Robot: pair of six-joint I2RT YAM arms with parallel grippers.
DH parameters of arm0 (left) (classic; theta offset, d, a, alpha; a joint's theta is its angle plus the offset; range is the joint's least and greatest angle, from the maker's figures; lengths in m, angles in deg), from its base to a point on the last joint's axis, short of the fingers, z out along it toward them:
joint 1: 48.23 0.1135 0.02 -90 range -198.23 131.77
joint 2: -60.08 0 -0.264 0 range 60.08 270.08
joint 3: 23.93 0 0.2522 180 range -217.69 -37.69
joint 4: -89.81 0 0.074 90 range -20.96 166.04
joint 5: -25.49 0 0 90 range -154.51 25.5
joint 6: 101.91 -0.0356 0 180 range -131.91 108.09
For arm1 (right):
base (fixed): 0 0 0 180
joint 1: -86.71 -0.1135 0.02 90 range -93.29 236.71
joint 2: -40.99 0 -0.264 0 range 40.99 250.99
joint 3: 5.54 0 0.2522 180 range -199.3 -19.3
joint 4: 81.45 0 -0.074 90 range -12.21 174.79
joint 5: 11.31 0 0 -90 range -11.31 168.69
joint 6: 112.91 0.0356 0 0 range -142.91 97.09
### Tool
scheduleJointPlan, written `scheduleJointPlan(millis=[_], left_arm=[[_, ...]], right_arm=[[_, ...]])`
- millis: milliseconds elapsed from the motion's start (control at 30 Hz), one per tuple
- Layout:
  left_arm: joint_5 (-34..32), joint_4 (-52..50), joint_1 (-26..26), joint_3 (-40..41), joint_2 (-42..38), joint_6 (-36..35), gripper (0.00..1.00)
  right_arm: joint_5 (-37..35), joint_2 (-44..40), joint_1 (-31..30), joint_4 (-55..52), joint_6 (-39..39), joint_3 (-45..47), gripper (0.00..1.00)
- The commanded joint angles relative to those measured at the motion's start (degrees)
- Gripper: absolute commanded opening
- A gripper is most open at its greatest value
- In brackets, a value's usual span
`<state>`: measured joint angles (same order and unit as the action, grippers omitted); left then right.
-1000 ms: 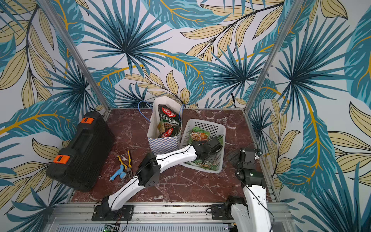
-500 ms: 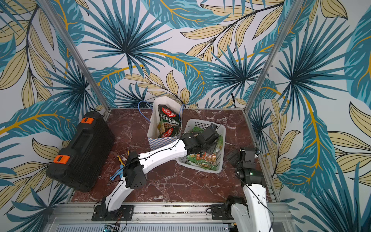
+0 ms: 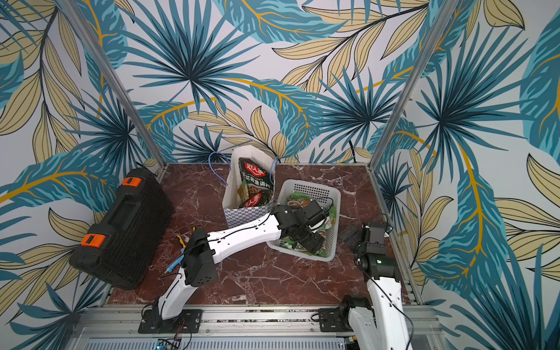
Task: Place the condiment packets inside the bag
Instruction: Pick up the condiment packet from the storage box.
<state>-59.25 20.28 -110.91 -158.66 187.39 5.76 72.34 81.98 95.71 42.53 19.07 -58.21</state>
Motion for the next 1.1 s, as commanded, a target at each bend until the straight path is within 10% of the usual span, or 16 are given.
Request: scheduleJointPlan(millis=[0,467,867,1067], left_arm=[[2.1,-1.8,0.9,1.1,-1.6,-4.8,0.72],[2.3,-1.5,3.6,-4.2,5.7,-6.8,0.66],[1.1,-1.5,3.5,-5.0,2.4,-6.4,0.00],[-0.4,-0.9,3.5,-4.1,-2.9,-5.3,0.00]], right_arm=[[0.2,-0.4,-0.1,0.0,-0.5,1.3,0.99],[1.5,-0.1,-0.1,0.7,0.1,1.3,1.00],[1.5,0.3,-0.1,1.3,0.3,1.6,0.99],[1.4,0.4,-0.1,1.3,0.0,1.7,1.00]])
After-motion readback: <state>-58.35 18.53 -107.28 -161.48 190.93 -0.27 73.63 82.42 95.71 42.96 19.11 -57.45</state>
